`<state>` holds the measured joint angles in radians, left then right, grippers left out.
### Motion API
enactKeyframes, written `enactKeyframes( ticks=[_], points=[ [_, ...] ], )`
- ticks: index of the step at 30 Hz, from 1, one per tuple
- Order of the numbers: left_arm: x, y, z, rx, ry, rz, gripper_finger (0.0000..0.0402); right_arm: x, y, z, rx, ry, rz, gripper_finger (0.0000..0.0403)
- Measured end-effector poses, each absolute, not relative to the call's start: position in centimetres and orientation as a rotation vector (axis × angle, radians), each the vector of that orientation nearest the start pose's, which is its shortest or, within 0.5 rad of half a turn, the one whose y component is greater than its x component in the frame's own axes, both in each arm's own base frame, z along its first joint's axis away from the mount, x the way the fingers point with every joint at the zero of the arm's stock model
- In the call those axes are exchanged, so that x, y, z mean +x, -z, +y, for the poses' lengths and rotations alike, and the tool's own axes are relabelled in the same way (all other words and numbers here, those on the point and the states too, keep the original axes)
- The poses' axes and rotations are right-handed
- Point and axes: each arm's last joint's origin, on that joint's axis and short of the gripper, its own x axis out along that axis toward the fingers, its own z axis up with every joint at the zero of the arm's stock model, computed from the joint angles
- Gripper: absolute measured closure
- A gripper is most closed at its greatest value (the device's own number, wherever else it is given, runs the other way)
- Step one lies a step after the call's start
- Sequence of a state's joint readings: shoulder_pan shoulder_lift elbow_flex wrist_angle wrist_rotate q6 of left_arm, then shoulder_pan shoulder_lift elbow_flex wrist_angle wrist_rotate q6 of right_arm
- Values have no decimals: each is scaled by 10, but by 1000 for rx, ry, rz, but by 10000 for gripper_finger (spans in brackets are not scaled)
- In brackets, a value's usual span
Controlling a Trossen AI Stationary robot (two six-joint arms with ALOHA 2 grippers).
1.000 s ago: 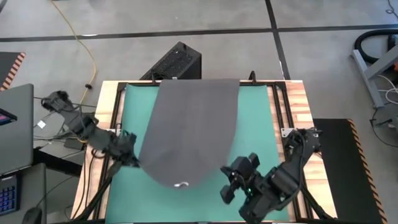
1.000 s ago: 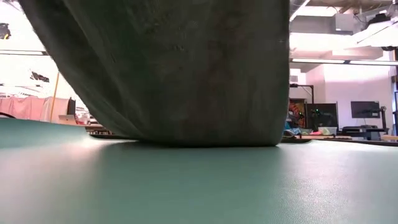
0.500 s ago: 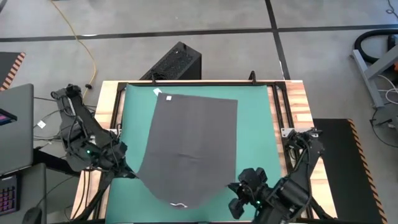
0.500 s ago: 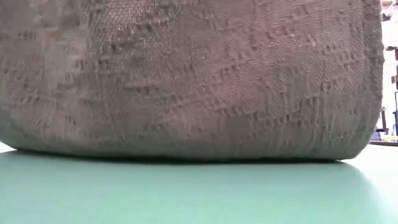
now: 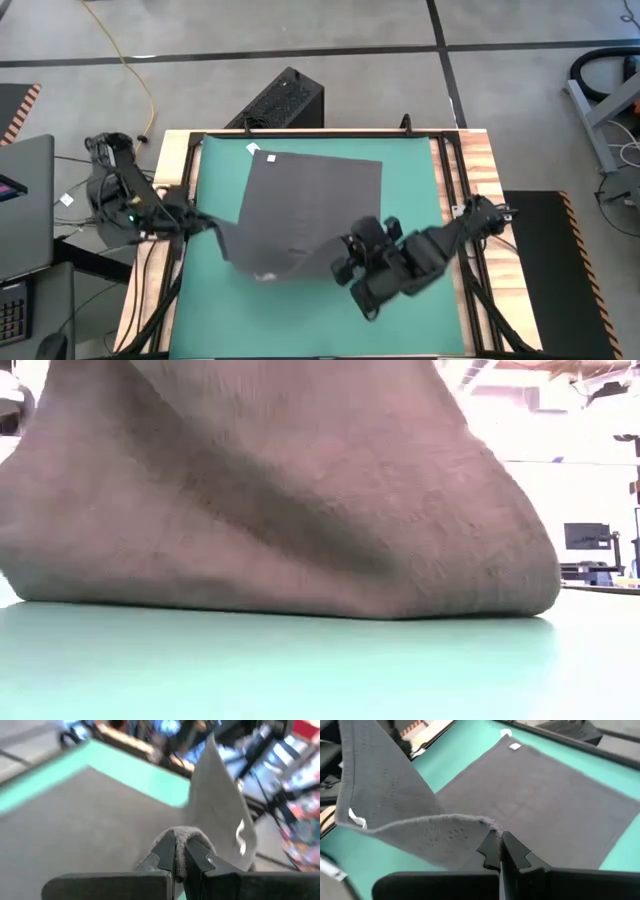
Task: Roll towel
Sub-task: Fold the gray towel
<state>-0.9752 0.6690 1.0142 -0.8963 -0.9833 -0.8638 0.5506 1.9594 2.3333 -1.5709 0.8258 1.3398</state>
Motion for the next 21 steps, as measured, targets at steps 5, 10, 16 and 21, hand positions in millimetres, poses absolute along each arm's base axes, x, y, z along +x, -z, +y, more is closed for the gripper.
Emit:
enactKeyframes(
  ticks=[5, 10, 16, 21],
  points=[
    [72, -365, -58, -343, -195, 233, 402, 326, -412, 149, 471, 766, 628, 391],
    [81, -357, -62, -317, -209, 287, 402, 329, -396, 144, 492, 806, 683, 391],
    [91, -347, -66, -280, -237, 342, 402, 313, -369, 136, 514, 918, 714, 391],
    [93, -348, -60, -268, -281, 334, 402, 274, -370, 118, 579, 971, 684, 391]
  ],
)
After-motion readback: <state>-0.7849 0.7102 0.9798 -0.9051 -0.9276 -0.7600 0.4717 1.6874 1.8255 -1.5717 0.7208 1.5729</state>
